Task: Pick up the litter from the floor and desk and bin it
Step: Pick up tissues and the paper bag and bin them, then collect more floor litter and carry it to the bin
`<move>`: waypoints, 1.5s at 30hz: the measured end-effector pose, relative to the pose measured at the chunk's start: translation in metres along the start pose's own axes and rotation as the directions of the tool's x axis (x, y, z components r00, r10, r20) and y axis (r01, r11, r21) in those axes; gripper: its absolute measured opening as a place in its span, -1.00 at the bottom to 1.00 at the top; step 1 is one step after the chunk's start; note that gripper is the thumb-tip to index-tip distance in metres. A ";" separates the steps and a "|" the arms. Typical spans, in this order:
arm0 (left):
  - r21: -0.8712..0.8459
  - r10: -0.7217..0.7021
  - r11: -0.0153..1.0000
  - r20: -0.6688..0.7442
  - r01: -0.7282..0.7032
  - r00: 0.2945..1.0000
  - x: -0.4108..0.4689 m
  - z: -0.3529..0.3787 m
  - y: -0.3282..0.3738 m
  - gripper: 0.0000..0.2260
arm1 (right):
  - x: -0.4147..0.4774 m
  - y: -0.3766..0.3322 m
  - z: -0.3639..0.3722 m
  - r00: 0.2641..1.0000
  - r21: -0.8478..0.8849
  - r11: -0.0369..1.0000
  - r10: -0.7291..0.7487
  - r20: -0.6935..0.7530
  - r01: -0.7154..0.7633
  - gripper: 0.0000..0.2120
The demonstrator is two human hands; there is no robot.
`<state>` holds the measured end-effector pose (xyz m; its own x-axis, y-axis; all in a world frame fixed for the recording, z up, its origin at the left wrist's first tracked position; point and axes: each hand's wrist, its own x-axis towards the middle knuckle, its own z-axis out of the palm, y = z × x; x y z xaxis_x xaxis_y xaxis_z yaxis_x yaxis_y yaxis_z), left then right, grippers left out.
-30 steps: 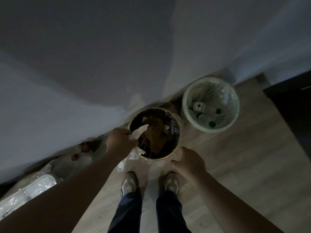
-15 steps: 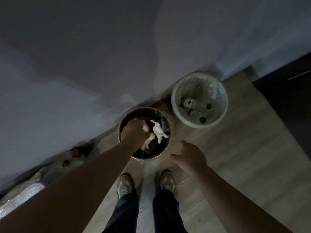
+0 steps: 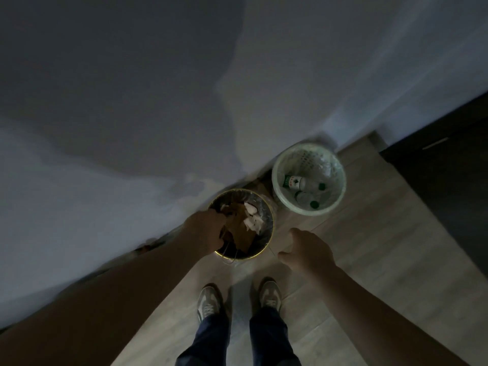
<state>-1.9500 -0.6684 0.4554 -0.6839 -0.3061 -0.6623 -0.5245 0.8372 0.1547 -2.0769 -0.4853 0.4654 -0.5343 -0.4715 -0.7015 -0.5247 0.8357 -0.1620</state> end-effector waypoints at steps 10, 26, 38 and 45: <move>-0.127 0.010 0.992 -0.095 -0.023 0.995 -0.177 -0.128 -0.006 -0.55 | -0.152 -0.057 -0.119 0.963 -0.169 0.956 -0.258 -0.081 0.241 -0.63; -0.382 -0.439 0.888 -0.543 0.255 0.716 -0.430 -0.212 0.052 -0.59 | -0.320 -0.127 -0.301 0.482 -0.399 0.467 -0.873 -0.070 0.789 -0.53; -0.631 -0.832 0.541 -0.497 0.557 0.245 -0.666 -0.113 0.096 -0.60 | -0.512 -0.245 -0.229 -0.084 -0.487 -0.171 -0.977 0.194 0.857 -0.57; -0.746 -0.950 0.228 -0.310 0.626 -0.023 -0.817 0.018 0.161 -0.60 | -0.665 -0.272 -0.093 -0.359 -0.387 -0.503 -0.849 0.388 0.773 -0.58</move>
<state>-1.4661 -0.2750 1.0082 0.3570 -0.9292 0.0955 -0.9259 -0.3384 0.1678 -1.6408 -0.4252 1.0406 0.8941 -0.4314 0.1202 -0.4054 -0.8938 -0.1917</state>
